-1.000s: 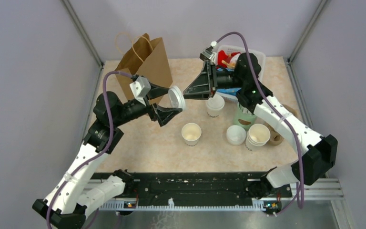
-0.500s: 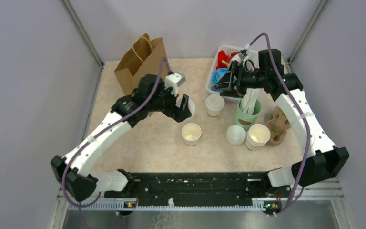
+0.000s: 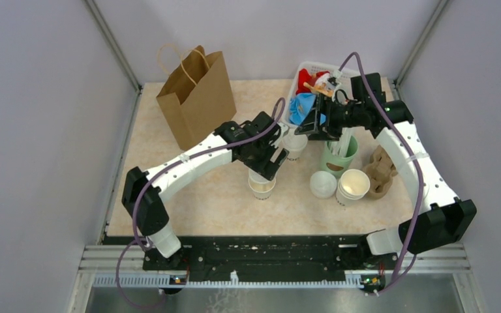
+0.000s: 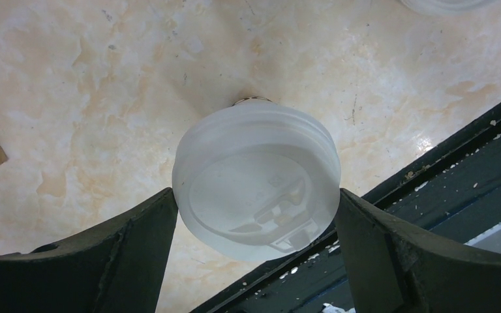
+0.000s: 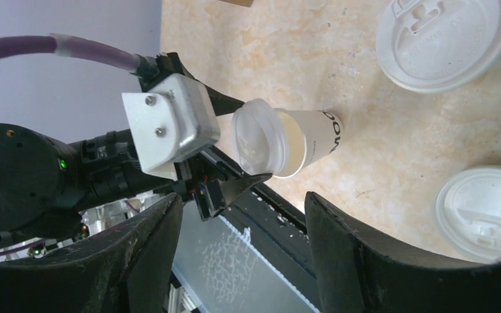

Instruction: Pack the takeout coffee

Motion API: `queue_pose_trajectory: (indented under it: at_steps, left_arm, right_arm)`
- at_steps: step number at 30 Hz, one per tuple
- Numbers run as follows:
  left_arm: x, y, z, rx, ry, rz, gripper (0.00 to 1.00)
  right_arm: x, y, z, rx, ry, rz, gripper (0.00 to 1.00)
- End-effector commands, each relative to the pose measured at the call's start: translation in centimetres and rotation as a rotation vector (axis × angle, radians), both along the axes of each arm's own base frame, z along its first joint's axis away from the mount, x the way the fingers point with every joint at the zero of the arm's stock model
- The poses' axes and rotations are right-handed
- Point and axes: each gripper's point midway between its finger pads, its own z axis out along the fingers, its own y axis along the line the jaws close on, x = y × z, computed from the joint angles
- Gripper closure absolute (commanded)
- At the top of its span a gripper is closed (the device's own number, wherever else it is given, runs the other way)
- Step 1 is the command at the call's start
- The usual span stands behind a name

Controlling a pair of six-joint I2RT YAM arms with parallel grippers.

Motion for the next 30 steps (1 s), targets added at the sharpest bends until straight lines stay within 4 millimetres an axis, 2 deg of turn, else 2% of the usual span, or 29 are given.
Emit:
queue_pose_trajectory:
  at_steps: [1,9,30]
  left_arm:
    - [-0.3,-0.1,-0.1,0.062,-0.002,-0.003,0.09]
    - [-0.9,-0.2,-1.6,0.093,0.032,-0.014,0.09]
    - [-1.3,-0.3,-3.1,0.133,0.068,-0.017,0.08]
  right_arm:
    - [0.4,-0.4,0.3,-0.022,-0.042,0.003,0.31]
    - [0.3,-0.9,-0.1,-0.031,-0.042,-0.010,0.31]
    - [-0.5,-1.3,-0.4,-0.028,-0.042,0.000,0.30]
